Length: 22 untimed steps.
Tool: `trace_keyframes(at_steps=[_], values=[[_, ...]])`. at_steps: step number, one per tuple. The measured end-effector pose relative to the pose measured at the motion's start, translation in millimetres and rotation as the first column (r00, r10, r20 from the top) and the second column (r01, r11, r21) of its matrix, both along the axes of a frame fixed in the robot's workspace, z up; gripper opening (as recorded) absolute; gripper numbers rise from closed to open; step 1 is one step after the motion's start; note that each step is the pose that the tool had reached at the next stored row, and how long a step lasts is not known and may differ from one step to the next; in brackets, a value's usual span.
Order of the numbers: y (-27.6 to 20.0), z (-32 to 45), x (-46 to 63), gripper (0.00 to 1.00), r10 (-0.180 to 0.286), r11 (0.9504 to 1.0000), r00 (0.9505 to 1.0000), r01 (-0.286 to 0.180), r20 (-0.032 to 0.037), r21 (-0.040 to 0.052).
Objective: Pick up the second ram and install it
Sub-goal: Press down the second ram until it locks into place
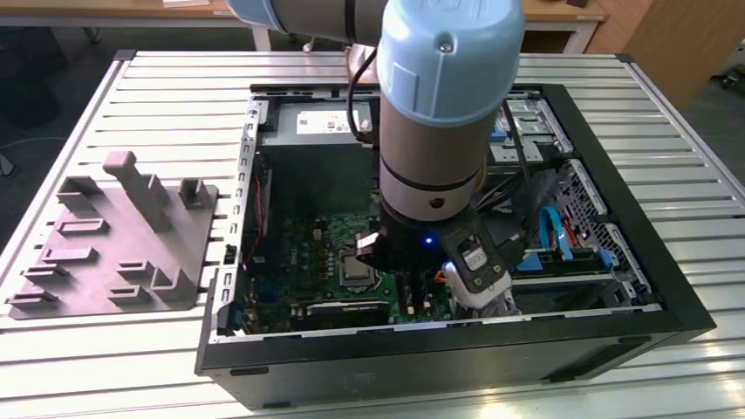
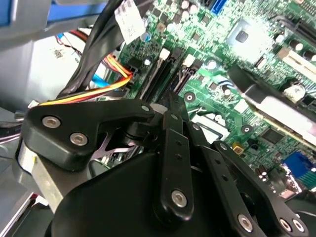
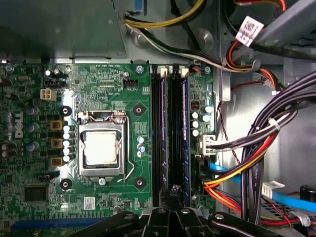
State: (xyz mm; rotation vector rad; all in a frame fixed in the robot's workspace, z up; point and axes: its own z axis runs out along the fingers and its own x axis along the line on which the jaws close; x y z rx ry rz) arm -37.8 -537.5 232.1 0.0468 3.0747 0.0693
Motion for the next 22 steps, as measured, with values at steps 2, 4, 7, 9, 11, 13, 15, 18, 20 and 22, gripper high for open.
trace_keyframes(at_steps=[2,4,7,9,11,13,15,18,20,22], values=[[-0.3,-0.7,1.2,0.1,0.0,1.0,1.0,0.0,0.0001,0.0003],[-0.4,-1.2,1.6,0.1,0.0,1.0,1.0,0.0,0.0,0.0],[-0.4,-3.6,1.7,0.1,0.0,1.0,1.0,0.0,0.0,0.0001],[-0.4,-3.6,1.7,0.1,0.0,1.0,1.0,0.0,-0.0001,-0.0003],[-0.3,-5.3,1.7,0.1,0.0,1.0,1.0,0.0,0.0001,0.0004],[-0.4,-6.9,1.7,0.1,0.0,1.0,1.0,0.0,0.0001,0.0],[-0.4,-7.1,1.7,0.1,0.0,1.0,1.0,0.0,0.0,-0.0003],[-0.4,-7.7,1.4,0.1,0.0,1.0,1.0,0.0,0.0001,-0.0001],[-0.4,-8.2,1.0,0.1,0.0,1.0,1.0,0.0,0.0002,0.0],[-0.3,-9.3,0.8,0.1,0.0,1.0,1.0,0.0,0.0002,0.0003]])
